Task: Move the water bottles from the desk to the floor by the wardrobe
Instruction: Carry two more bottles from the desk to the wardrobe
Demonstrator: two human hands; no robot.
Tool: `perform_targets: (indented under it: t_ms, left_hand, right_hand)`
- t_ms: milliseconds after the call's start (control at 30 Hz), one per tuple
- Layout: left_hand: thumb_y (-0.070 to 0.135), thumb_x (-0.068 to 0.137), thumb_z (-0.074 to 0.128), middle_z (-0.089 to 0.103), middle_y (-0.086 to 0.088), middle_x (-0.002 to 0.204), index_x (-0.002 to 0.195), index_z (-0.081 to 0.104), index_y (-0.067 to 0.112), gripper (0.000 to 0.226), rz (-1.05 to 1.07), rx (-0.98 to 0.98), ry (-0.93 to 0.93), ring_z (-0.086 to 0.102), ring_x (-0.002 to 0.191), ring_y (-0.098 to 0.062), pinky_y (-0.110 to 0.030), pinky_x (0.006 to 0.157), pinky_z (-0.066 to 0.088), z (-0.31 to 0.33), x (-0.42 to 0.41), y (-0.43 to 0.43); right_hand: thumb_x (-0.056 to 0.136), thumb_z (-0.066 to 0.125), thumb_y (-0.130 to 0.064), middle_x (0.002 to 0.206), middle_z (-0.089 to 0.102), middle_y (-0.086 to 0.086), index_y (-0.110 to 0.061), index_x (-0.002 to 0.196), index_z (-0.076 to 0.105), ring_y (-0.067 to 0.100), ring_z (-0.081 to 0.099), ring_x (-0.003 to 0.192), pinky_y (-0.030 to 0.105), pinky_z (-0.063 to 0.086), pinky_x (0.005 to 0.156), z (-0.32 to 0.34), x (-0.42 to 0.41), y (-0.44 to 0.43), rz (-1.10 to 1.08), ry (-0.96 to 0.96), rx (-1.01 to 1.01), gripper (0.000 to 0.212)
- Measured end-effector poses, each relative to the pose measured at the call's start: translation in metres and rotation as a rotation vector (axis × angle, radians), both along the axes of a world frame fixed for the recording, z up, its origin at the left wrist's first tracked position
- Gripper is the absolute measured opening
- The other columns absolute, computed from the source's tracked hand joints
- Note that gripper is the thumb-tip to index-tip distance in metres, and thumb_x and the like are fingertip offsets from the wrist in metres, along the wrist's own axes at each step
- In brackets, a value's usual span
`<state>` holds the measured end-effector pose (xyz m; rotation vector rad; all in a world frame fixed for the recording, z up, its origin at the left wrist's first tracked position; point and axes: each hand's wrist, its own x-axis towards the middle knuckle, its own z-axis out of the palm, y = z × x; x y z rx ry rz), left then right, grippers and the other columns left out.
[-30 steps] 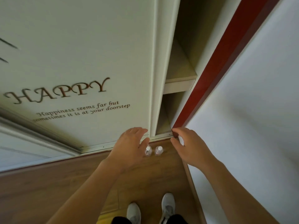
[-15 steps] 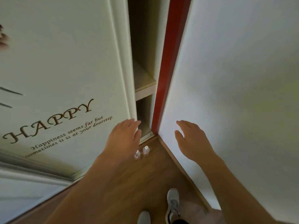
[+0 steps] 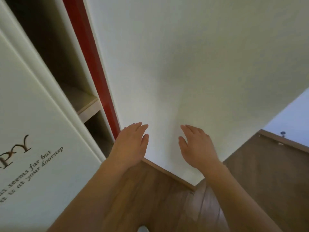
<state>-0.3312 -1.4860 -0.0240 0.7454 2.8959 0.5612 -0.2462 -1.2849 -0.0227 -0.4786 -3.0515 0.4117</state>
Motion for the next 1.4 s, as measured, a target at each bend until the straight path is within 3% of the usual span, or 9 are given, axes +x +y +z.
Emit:
perform_targets:
  t_ms: [133, 233, 333, 467, 567, 767, 900, 1100, 1400]
  left_hand:
    - [0.041, 0.106, 0.033, 0.028, 0.008, 0.162, 0.153, 0.035, 0.031, 0.048, -0.160, 0.029, 0.025, 0.024, 0.150, -0.013, -0.021, 0.110, 0.003, 0.004, 0.038, 0.057]
    - [0.036, 0.107, 0.036, 0.033, 0.006, 0.160, 0.152, 0.039, 0.028, 0.046, -0.269, 0.074, 0.012, 0.026, 0.148, -0.012, -0.018, 0.112, 0.007, 0.010, 0.075, 0.101]
    - [0.031, 0.106, 0.039, 0.039, 0.001, 0.158, 0.149, 0.043, 0.023, 0.045, -0.392, 0.088, 0.020, 0.030, 0.146, -0.015, -0.025, 0.118, 0.016, 0.013, 0.108, 0.146]
    - [0.031, 0.105, 0.039, 0.040, 0.001, 0.157, 0.149, 0.043, 0.022, 0.045, -0.548, 0.099, 0.013, 0.032, 0.146, -0.015, -0.027, 0.119, 0.018, 0.017, 0.148, 0.210]
    - [0.032, 0.105, 0.038, 0.040, 0.003, 0.156, 0.150, 0.042, 0.023, 0.045, -0.666, 0.103, 0.013, 0.032, 0.145, -0.014, -0.028, 0.118, 0.019, 0.018, 0.173, 0.256]
    - [0.034, 0.105, 0.039, 0.039, 0.004, 0.157, 0.151, 0.040, 0.026, 0.047, -0.898, 0.117, 0.008, 0.032, 0.145, -0.012, -0.034, 0.120, 0.024, 0.017, 0.215, 0.353]
    - [0.034, 0.105, 0.038, 0.037, 0.002, 0.158, 0.152, 0.037, 0.024, 0.048, -1.050, 0.109, 0.019, 0.030, 0.146, -0.013, -0.032, 0.119, 0.020, 0.017, 0.238, 0.419]
    - [0.036, 0.106, 0.036, 0.035, 0.003, 0.159, 0.153, 0.034, 0.026, 0.048, -1.242, 0.041, 0.012, 0.028, 0.147, -0.014, -0.039, 0.122, 0.025, 0.013, 0.270, 0.513]
    - [0.036, 0.105, 0.037, 0.038, 0.003, 0.157, 0.152, 0.036, 0.025, 0.048, -1.420, 0.020, 0.029, 0.031, 0.146, -0.013, -0.034, 0.118, 0.025, 0.002, 0.345, 0.647]
  right_hand:
    - [0.103, 0.035, -0.037, 0.155, 0.038, 0.002, -0.018, 0.152, 0.033, 0.023, 0.033, 0.142, 0.040, 0.027, 0.114, 0.005, 0.069, 0.046, -0.126, 0.020, -0.012, 0.053]
    - [0.103, 0.034, -0.038, 0.156, 0.036, 0.000, -0.019, 0.152, 0.031, 0.022, 0.030, 0.143, 0.040, 0.026, 0.115, 0.007, 0.124, 0.077, -0.213, 0.014, -0.030, 0.053]
    - [0.102, 0.030, -0.039, 0.155, 0.037, -0.002, -0.023, 0.151, 0.033, 0.022, 0.030, 0.142, 0.042, 0.029, 0.116, 0.009, 0.176, 0.106, -0.295, 0.022, -0.045, 0.052]
    - [0.097, 0.022, -0.042, 0.153, 0.040, -0.002, -0.024, 0.144, 0.041, 0.021, 0.032, 0.142, 0.046, 0.030, 0.116, 0.012, 0.240, 0.147, -0.421, 0.039, -0.064, 0.054]
    - [0.099, 0.029, -0.035, 0.149, 0.045, -0.001, -0.021, 0.137, 0.047, 0.022, 0.037, 0.139, 0.044, 0.032, 0.113, 0.016, 0.281, 0.177, -0.525, 0.061, -0.063, 0.045]
    - [0.101, 0.042, -0.029, 0.152, 0.042, -0.001, -0.020, 0.148, 0.038, 0.019, 0.036, 0.140, 0.037, 0.028, 0.113, 0.014, 0.341, 0.235, -0.779, 0.063, -0.039, 0.048]
    - [0.102, 0.038, -0.035, 0.155, 0.038, -0.001, -0.021, 0.152, 0.032, 0.019, 0.032, 0.143, 0.039, 0.028, 0.115, 0.013, 0.372, 0.270, -0.947, 0.062, -0.038, 0.052]
    - [0.102, 0.036, -0.039, 0.157, 0.034, -0.004, -0.025, 0.152, 0.030, 0.016, 0.029, 0.145, 0.040, 0.024, 0.117, 0.014, 0.411, 0.316, -1.207, 0.090, -0.041, 0.052]
    - [0.101, 0.038, -0.042, 0.156, 0.036, -0.006, -0.027, 0.151, 0.032, 0.015, 0.030, 0.144, 0.042, 0.025, 0.118, 0.003, 0.488, 0.402, -1.431, 0.125, -0.085, 0.053]
